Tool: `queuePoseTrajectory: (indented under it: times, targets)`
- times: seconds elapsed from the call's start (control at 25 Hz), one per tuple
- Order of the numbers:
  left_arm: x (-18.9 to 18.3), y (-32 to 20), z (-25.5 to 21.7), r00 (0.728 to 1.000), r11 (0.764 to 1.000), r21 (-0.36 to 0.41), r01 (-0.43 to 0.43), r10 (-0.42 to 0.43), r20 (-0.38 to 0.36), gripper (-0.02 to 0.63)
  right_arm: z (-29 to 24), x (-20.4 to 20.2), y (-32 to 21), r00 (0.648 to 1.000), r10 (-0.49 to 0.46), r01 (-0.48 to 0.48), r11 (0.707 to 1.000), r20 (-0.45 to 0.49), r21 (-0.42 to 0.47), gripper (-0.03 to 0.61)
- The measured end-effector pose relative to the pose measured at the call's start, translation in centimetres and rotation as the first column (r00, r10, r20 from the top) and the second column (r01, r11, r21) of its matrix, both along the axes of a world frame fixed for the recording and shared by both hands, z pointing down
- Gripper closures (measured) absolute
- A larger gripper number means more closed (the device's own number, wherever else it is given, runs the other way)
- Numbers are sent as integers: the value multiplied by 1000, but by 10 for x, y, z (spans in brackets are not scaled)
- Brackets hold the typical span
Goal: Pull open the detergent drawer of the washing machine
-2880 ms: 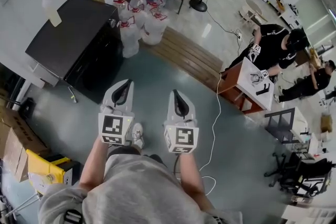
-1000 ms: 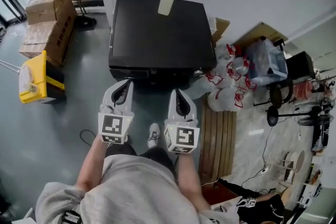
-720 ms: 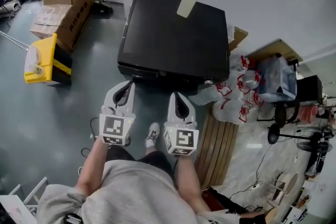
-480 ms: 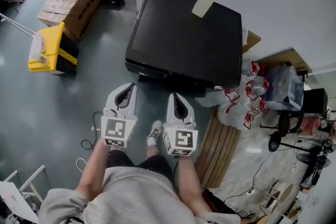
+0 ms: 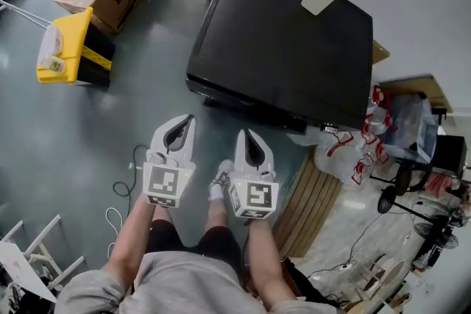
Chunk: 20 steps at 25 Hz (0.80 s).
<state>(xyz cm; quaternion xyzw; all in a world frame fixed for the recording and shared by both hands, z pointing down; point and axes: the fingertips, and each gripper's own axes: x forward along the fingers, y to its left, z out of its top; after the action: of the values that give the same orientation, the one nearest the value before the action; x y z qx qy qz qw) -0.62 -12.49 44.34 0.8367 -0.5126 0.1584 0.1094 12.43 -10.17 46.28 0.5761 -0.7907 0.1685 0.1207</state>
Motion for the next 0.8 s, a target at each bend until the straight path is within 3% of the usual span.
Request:
queuePoseTrajectory:
  times: [0.52, 0.64, 0.76, 0.8]
  targets:
    - [-10, -14, 66, 1000, 997, -71, -2, 1, -15, 603, 65, -8, -7, 997, 57, -52, 996, 61, -79, 574]
    - [-7, -17, 73, 999, 997, -79, -8, 5, -45, 603, 74, -7, -8, 987, 76, -62, 994, 145, -94, 574]
    - [-2, -21, 82, 993, 993, -113, -17, 4, -120, 601, 82, -3, -12, 951, 118, -87, 989, 287, -119, 574]
    - [-1, -22, 86, 990, 992, -127, -19, 1, -144, 600, 86, -4, -13, 934, 124, -86, 988, 334, -128, 540]
